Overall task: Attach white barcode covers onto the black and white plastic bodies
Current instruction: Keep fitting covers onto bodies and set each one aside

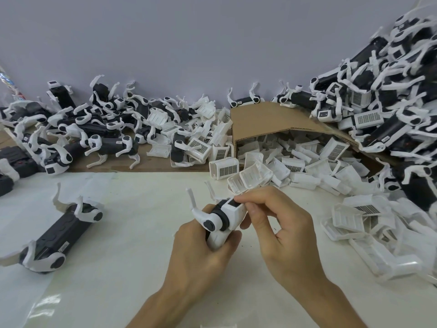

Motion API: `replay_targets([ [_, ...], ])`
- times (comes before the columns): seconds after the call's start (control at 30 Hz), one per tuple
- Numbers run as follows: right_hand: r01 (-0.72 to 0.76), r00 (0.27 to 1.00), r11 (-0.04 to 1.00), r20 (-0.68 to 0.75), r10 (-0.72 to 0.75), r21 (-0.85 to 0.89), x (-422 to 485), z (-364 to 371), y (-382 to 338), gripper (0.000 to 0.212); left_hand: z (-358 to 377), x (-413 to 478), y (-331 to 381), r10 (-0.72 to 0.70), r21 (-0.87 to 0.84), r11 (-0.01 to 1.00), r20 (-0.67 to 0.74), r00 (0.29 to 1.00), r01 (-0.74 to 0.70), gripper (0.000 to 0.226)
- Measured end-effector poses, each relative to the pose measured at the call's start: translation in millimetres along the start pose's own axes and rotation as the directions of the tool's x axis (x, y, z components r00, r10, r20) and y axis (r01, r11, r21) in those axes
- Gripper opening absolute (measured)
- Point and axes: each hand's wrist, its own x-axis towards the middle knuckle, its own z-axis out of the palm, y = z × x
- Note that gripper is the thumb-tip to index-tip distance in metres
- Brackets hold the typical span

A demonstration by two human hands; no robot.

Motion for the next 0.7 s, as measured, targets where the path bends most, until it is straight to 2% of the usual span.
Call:
replay_targets([
  [0.1, -0.024, 0.999, 1.0, 0.032, 0.024, 0.011, 1.4, -2.1, 0.2, 0.018, -0.8, 0.3, 1.7, -0.019, -0.052, 0.998, 0.071, 0.997, 0.023, 0.009],
  [0.2, -0.034, 0.998, 0.999, 0.051, 0.033, 0.002, 1.1, -1.2, 0.8, 0.017, -1.9, 1.9, 3.3, -0.049, -0.084, 0.995, 0.115, 0.992, 0.059, 0.017],
  [0.37, -0.022, 0.999, 1.0, -0.024, 0.021, -0.016, 1.4, 0.0, 2.4, 0.011, -1.6, 2.6, 0.5, -0.035, -0.014, 0.999, 0.085, 0.996, 0.036, 0.014],
  [0.5, -0.062, 0.996, 0.998, -0.073, 0.06, -0.031, 1.3, -1.1, 6.0, 0.014, -1.3, 2.2, 0.9, -0.049, 0.033, 0.998, 0.058, 0.997, 0.047, 0.027],
  [0.57, -0.1, 0.99, 0.994, -0.101, 0.096, -0.034, 1.8, -2.3, 7.7, 0.018, -1.0, 1.6, 1.1, -0.032, 0.083, 0.996, 0.051, 0.998, 0.028, 0.03],
  [0.63, -0.128, 0.987, 0.992, -0.099, 0.126, -0.013, 3.8, -4.4, 8.4, 0.017, -2.4, 2.5, -2.1, 0.04, 0.211, 0.976, 0.028, 0.999, -0.045, 0.036],
  [0.7, -0.174, 0.984, 0.983, -0.018, 0.175, 0.058, 7.0, -8.8, 9.0, 0.016, -5.4, 4.9, -4.2, 0.126, 0.323, 0.938, 0.029, 0.992, -0.128, 0.041],
])
